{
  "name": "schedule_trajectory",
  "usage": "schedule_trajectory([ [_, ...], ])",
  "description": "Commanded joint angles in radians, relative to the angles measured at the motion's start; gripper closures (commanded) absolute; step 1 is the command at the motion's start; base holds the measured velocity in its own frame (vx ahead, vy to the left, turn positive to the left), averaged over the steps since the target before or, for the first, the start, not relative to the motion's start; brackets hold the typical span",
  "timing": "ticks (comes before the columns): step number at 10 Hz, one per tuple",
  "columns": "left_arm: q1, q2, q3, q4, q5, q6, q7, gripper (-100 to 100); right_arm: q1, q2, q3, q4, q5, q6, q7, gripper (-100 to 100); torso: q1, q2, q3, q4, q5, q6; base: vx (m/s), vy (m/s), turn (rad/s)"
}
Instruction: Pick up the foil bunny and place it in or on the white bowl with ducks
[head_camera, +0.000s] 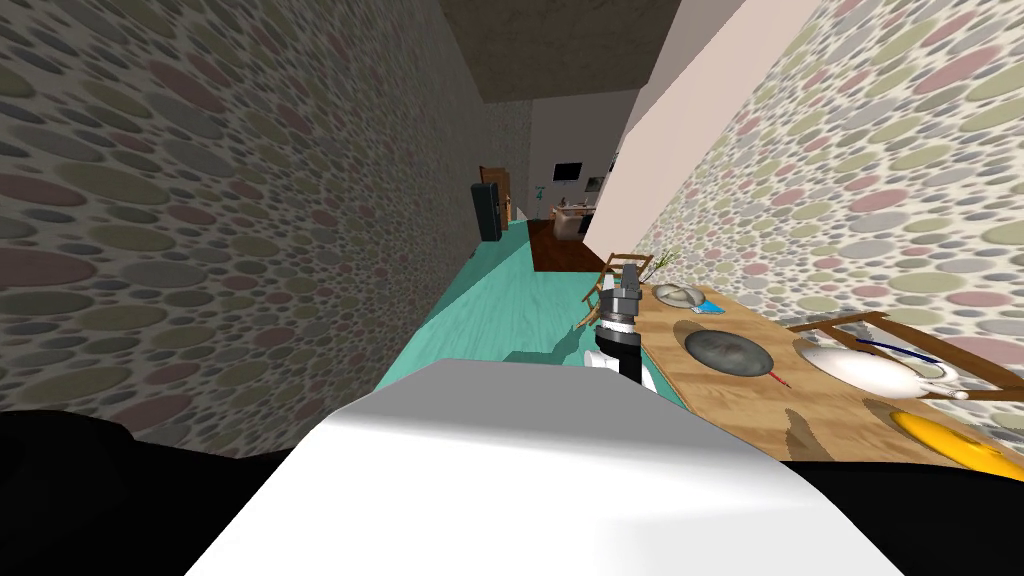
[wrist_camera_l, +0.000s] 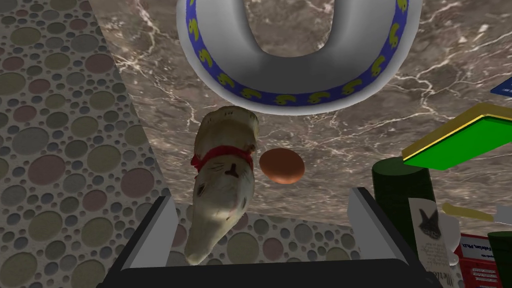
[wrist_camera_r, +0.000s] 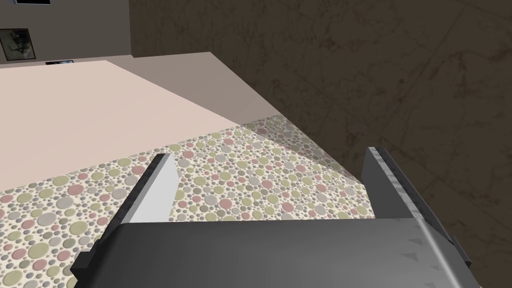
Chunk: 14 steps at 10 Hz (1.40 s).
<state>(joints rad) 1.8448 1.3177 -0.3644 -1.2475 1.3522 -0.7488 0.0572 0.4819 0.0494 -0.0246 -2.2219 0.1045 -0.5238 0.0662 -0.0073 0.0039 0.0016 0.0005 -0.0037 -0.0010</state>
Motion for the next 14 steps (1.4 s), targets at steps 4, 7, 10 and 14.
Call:
schedule_trajectory([
  [4,0.113,0.088,-0.005,-0.082,0.089,-0.075,0.000,-100,0.000,0.000,0.000,0.000,0.000,0.000,0.000,0,0.000,0.001,0.001,0.000,0.000,0.000,-0.032,0.006,-0.022],
  [7,0.184,0.143,-0.010,-0.131,0.142,-0.123,0.003,-100,0.000,0.000,0.000,0.000,0.000,0.000,0.000,0,0.000,0.000,0.000,0.000,0.000,0.000,-0.025,0.007,-0.023],
  [10,0.168,0.132,-0.010,-0.122,0.133,-0.112,0.000,0,0.000,0.000,0.000,0.000,0.000,0.000,0.000,0,0.000,-0.001,0.000,0.000,0.000,0.000,-0.003,0.001,-0.002],
  [14,0.168,0.132,-0.010,-0.122,0.133,-0.112,0.000,0,0.000,0.000,0.000,0.000,0.000,0.000,0.000,0,0.000,-0.001,0.000,0.000,0.000,0.000,0.000,0.000,0.000],
])
